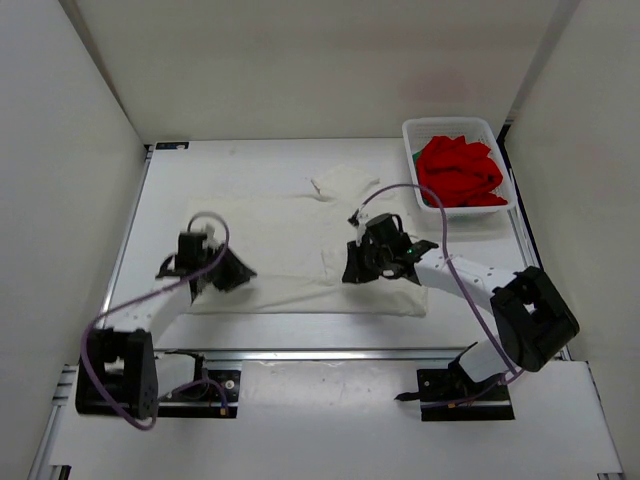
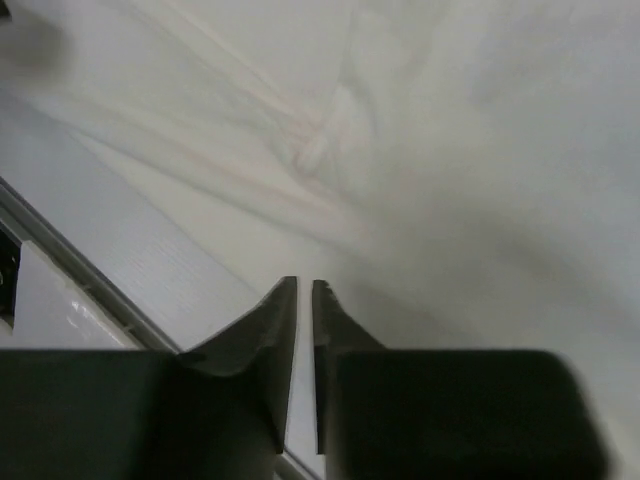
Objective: Fold and stack the t-shirts
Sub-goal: Fold the flattened tshirt in 1/3 of the way, then grap the side of the flattened tshirt furthest away from the robot with both arms
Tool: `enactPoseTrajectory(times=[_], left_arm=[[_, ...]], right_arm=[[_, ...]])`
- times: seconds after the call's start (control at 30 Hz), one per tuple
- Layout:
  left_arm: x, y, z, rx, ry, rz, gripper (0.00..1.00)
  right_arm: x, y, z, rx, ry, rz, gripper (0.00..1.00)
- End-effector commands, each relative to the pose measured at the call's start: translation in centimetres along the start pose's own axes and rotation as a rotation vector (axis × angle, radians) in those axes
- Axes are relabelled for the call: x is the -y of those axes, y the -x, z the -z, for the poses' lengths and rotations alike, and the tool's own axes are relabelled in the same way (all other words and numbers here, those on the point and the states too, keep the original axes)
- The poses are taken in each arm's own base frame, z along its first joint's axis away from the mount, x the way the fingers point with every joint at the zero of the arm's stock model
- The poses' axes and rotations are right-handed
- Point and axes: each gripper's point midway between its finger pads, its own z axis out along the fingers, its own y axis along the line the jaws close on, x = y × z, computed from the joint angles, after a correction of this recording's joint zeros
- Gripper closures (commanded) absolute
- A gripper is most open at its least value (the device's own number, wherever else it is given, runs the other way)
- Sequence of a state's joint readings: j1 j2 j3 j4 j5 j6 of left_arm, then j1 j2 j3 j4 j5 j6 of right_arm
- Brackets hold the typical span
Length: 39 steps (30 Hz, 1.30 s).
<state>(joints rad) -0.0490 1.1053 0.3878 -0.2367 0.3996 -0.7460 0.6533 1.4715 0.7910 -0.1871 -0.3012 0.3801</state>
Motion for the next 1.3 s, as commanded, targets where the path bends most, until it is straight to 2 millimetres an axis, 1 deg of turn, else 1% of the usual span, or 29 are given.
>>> enactPoseTrajectory(times=[0.0,0.07,0.1,0.13,0.17,0.2,0.23,0.27,0.3,0.33,0.37,0.4,0.47,0.5,0.57,0.6,0.63,0.67,0.73,0.77,0.83,0.87,0.9,1.0,1.03,1.07,1.13,1.23,1.27], left_arm=[[12.2,11.2,2.3,0.308,-0.151,-0.201,0.59],[12.2,13.8,1.7,0.359,-0.132,-0.156,0.75],[11.3,14.9,0.7,0.360,-0.120,-0.123,0.80],[10.6,15.9,-0.2,0.368,-0.098,-0.101,0.88],[9.9,17.7,-0.2,0.416,-0.058,-0.075,0.94],[7.9,19.2,-1.1,0.432,0.001,-0.040,0.94],[7.4,19.9,-2.4,0.425,0.032,-0.031,0.96],[6.6,22.7,-1.7,0.469,0.045,-0.004,0.95],[4.9,23.5,-2.8,0.452,0.088,0.022,0.94],[4.3,24.8,-3.9,0.445,0.118,0.028,0.89],[4.9,26.8,-3.5,0.475,0.120,0.000,0.83],[3.2,27.3,-4.6,0.454,0.172,0.008,0.80],[2.1,30.2,-5.1,0.475,0.234,-0.003,0.69],[1.5,31.2,-5.3,0.478,0.258,-0.013,0.66],[0.0,33.0,-5.1,0.485,0.307,-0.015,0.63],[0.4,34.4,-4.6,0.506,0.304,-0.040,0.62],[-0.3,35.3,-4.6,0.495,0.333,-0.060,0.61],[-1.6,35.4,-4.5,0.487,0.394,-0.074,0.60],[-2.3,36.4,-4.6,0.487,0.427,-0.098,0.58],[-3.6,36.4,-5.2,0.467,0.466,-0.108,0.57],[-4.4,36.0,-5.9,0.429,0.498,-0.121,0.57],[-4.2,36.6,-5.9,0.439,0.503,-0.135,0.56],[-4.8,36.2,-6.5,0.414,0.517,-0.133,0.56],[-5.3,36.1,-7.3,0.388,0.530,-0.142,0.57],[-5.3,36.5,-7.0,0.397,0.530,-0.141,0.55],[-5.8,36.3,-7.5,0.384,0.526,-0.130,0.55],[-5.3,36.2,-8.1,0.370,0.497,-0.130,0.54],[-5.4,35.9,-8.6,0.359,0.499,-0.125,0.53],[-5.3,36.0,-8.8,0.364,0.502,-0.126,0.54]], right_arm=[[-1.0,8.2,2.8,0.228,0.061,0.032,1.00],[0.0,8.2,2.0,0.207,0.016,0.019,1.00],[-0.1,8.6,2.0,0.215,0.012,0.028,1.00],[0.0,8.4,1.9,0.216,0.011,0.027,1.00],[-0.6,8.2,1.7,0.226,0.014,0.046,1.00],[-0.7,8.1,1.7,0.241,0.031,0.045,1.00],[-0.8,7.9,1.7,0.244,0.038,0.045,1.00],[-0.7,7.5,1.7,0.247,0.055,0.029,1.00],[-1.1,7.1,1.4,0.249,0.084,0.026,1.00],[-0.9,6.9,1.3,0.248,0.090,0.018,1.00],[-0.6,6.0,1.1,0.230,0.097,0.013,1.00],[-0.6,5.7,0.9,0.230,0.101,0.005,1.00],[-0.6,4.3,0.6,0.209,0.122,0.001,1.00],[-0.7,4.6,0.7,0.220,0.127,0.001,1.00],[-0.8,3.6,0.4,0.207,0.143,-0.006,1.00],[-0.8,3.6,0.5,0.209,0.143,-0.015,1.00],[-0.7,3.3,0.3,0.204,0.147,-0.015,1.00],[-0.6,3.2,0.3,0.209,0.143,-0.018,1.00],[-0.5,2.8,0.0,0.200,0.156,-0.028,1.00],[-0.3,3.4,0.1,0.212,0.158,-0.038,1.00],[-0.3,3.4,0.0,0.206,0.161,-0.036,1.00],[-0.3,3.7,0.0,0.208,0.160,-0.030,1.00],[-0.4,3.9,0.1,0.211,0.160,-0.027,1.00],[-0.4,4.4,0.1,0.214,0.157,-0.020,1.00],[-0.7,4.5,0.1,0.214,0.167,-0.016,1.00],[-0.6,4.3,0.0,0.208,0.165,-0.018,1.00],[-0.6,4.0,-0.3,0.196,0.167,-0.025,1.00],[-0.9,3.7,-0.7,0.180,0.177,-0.033,1.00],[-1.0,4.1,-0.6,0.191,0.178,-0.023,1.00]])
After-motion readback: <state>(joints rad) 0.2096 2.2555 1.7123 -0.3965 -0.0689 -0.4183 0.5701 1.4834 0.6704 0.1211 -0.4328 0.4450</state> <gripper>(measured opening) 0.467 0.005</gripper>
